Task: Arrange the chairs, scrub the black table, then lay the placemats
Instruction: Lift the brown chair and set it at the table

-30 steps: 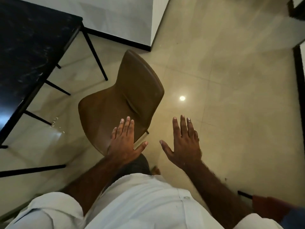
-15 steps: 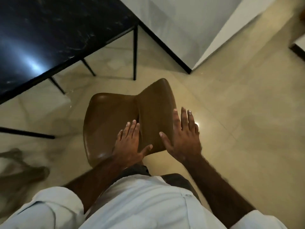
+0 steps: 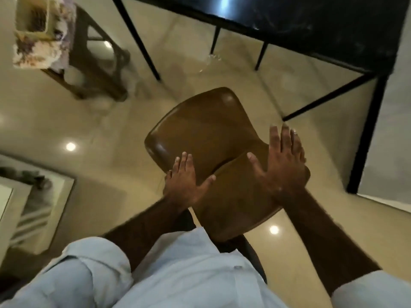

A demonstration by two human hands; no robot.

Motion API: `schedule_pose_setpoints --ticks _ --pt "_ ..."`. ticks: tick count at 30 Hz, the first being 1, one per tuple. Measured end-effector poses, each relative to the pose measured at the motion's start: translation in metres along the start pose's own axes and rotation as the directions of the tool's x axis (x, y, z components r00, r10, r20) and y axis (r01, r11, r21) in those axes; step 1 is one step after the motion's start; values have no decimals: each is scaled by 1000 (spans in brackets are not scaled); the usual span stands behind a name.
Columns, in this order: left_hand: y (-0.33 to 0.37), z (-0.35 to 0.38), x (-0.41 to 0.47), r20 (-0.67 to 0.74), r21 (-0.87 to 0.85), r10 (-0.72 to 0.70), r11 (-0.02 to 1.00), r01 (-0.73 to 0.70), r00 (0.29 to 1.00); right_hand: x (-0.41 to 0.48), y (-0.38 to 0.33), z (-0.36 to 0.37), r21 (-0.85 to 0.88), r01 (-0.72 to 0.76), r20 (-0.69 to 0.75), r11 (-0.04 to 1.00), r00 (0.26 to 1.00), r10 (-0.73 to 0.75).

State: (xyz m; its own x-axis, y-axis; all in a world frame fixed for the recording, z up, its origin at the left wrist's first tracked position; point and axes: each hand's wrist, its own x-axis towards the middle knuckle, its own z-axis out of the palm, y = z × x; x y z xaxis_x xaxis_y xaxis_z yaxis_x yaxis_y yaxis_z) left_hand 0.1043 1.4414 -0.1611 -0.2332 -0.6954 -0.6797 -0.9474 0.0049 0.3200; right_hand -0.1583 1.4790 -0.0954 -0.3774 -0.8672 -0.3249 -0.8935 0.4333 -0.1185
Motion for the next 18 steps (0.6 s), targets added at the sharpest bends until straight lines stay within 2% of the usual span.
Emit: schedule_pose_setpoints --ticks 3,5,7,11,13,16,18 --pt "8 36 -10 85 -249 -244 934 258 966 42 21 0 -32 123 91 992 989 -120" --pt "9 61 -14 137 -403 -396 815 416 908 70 28 3 -44 121 198 992 974 -110" --pt "6 85 -14 217 -565 -491 642 519 844 94 33 7 -61 60 317 996 948 -37" --pt "-17 142 1 390 -764 -504 291 577 771 133 54 30 -163 -21 531 986 841 106" --pt "-19 145 4 446 -795 -483 171 581 753 144 67 40 -200 -36 609 979 778 153" --pt "-17 133 -1 549 -812 -446 -84 578 707 153 76 55 -218 -37 677 975 714 178" --pt "-14 126 -5 610 -785 -414 -197 588 675 158 83 63 -148 -130 746 980 636 197"
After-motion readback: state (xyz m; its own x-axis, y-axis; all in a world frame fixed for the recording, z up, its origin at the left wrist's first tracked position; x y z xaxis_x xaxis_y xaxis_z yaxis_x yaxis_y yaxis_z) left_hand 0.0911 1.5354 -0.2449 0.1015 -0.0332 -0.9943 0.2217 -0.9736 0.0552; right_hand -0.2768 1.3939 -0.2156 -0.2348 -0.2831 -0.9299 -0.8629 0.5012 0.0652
